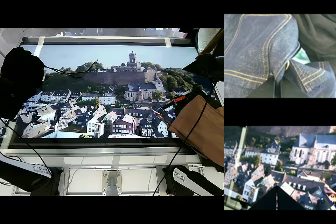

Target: Fold the clothes and pants, and hang the long-sleeved shirts on hangers.

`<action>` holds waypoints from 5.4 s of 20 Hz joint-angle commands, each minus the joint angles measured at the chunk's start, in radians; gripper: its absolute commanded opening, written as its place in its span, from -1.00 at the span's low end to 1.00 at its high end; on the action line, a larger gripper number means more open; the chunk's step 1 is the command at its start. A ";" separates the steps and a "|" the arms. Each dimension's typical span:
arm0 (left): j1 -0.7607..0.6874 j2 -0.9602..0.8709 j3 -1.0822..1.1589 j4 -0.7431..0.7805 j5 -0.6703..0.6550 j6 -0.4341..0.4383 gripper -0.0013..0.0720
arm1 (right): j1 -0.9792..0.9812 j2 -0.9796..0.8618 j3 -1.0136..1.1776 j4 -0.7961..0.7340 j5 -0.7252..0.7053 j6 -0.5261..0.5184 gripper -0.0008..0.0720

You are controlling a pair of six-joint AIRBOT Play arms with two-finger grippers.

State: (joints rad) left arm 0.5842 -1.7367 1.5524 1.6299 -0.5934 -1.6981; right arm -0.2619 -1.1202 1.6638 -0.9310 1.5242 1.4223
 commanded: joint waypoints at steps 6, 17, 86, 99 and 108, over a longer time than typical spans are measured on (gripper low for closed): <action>-0.133 0.391 0.002 -0.019 -0.430 0.069 -0.84 | 0.000 0.000 0.110 -0.278 0.146 -0.059 -0.94; -0.936 0.528 -0.323 -0.247 -0.571 0.034 -0.84 | 0.000 -0.053 0.114 -0.197 0.098 -0.130 -0.94; -0.435 0.646 -0.682 -0.961 -0.265 0.561 -0.84 | 0.032 -0.200 0.099 -0.034 0.123 -0.123 -0.30; -0.430 0.874 -0.682 -0.950 -0.290 0.500 -0.84 | 0.855 -0.439 -0.371 0.029 -0.460 -0.220 0.67; -0.462 0.864 -0.682 -0.949 -0.286 0.501 -0.84 | 1.059 -0.607 -0.370 0.111 -0.818 -0.159 0.73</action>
State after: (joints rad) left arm 0.1261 -0.8715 0.8696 0.6796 -0.8803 -1.1965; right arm 0.7677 -1.6745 1.2957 -0.8909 0.7738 1.2465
